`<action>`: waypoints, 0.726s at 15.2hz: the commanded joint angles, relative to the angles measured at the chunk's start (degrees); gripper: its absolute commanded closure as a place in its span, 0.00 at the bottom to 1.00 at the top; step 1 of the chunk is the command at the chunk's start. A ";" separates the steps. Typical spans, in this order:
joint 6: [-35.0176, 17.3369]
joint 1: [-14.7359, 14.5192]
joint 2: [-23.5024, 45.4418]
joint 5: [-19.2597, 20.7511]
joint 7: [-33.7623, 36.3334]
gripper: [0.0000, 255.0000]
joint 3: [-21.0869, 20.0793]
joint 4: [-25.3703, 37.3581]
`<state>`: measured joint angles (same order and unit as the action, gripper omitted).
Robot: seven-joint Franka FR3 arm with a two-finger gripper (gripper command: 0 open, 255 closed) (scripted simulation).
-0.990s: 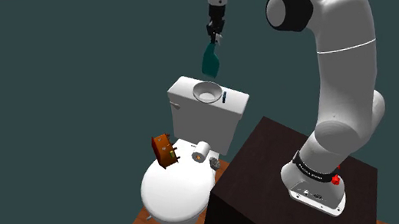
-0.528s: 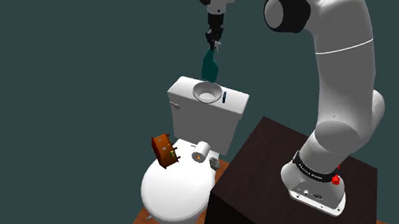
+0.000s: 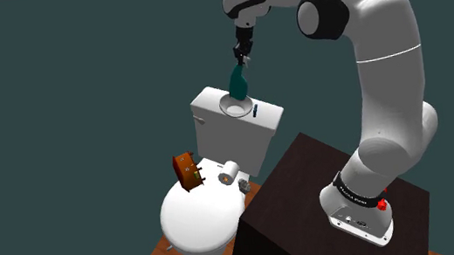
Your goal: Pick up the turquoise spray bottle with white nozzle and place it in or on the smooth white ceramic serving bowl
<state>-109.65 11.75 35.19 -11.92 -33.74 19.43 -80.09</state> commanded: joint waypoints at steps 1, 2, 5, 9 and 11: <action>-1.23 0.00 0.36 -0.17 -0.16 1.00 -0.09 -0.85; -1.84 0.01 0.63 -0.26 -0.23 1.00 -0.15 -1.21; -3.64 0.05 1.48 -0.58 -0.43 1.00 -0.34 -2.20; -4.20 0.07 1.80 -0.68 -0.49 1.00 -0.42 -2.45; -4.20 0.07 1.80 -0.68 -0.49 1.00 -0.42 -2.45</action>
<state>-113.84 11.82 36.98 -12.60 -34.24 19.02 -82.55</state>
